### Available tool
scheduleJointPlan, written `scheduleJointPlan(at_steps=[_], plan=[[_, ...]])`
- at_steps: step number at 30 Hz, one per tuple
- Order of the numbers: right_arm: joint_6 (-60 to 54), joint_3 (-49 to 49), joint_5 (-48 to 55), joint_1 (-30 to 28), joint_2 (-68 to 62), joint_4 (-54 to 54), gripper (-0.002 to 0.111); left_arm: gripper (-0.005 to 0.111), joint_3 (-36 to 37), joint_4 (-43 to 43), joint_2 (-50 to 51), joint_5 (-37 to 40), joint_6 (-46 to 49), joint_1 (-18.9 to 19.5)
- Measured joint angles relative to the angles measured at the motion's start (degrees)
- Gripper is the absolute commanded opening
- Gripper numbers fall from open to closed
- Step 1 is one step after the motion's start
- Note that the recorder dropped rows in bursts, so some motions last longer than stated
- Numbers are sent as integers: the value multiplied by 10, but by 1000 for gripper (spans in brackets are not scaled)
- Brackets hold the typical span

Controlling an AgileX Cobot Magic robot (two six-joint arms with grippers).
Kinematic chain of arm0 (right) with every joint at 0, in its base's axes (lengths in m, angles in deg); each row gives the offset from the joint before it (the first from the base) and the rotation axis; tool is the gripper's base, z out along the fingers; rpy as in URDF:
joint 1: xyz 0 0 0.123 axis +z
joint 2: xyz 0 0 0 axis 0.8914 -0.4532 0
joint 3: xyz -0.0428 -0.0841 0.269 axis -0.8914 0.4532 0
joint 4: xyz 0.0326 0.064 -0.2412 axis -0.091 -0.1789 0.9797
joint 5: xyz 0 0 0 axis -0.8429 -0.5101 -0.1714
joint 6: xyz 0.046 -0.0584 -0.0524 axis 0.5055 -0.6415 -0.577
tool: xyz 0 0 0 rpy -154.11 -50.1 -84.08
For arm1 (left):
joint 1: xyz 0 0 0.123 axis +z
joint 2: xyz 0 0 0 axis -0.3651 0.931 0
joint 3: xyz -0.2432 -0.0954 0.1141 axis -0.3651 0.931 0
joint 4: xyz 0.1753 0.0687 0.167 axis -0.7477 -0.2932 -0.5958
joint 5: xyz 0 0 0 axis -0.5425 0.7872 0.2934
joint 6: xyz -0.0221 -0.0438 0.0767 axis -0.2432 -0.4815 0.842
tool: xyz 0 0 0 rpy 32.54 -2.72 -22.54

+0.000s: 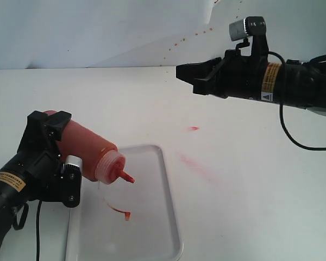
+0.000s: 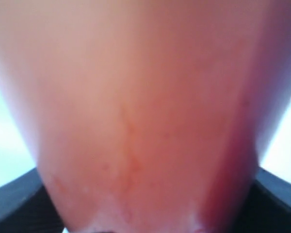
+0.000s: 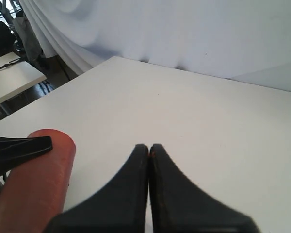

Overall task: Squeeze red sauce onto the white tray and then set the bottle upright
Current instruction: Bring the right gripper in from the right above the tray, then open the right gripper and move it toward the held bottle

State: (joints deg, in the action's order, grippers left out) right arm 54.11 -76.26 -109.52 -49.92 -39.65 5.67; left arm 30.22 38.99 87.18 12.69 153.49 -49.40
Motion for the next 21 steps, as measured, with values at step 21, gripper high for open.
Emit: scheduleJointPlan(at_steps=[21], plan=[[-12,0,-24,0,-31,-34,1,0,0,-1,0,0,15,0]])
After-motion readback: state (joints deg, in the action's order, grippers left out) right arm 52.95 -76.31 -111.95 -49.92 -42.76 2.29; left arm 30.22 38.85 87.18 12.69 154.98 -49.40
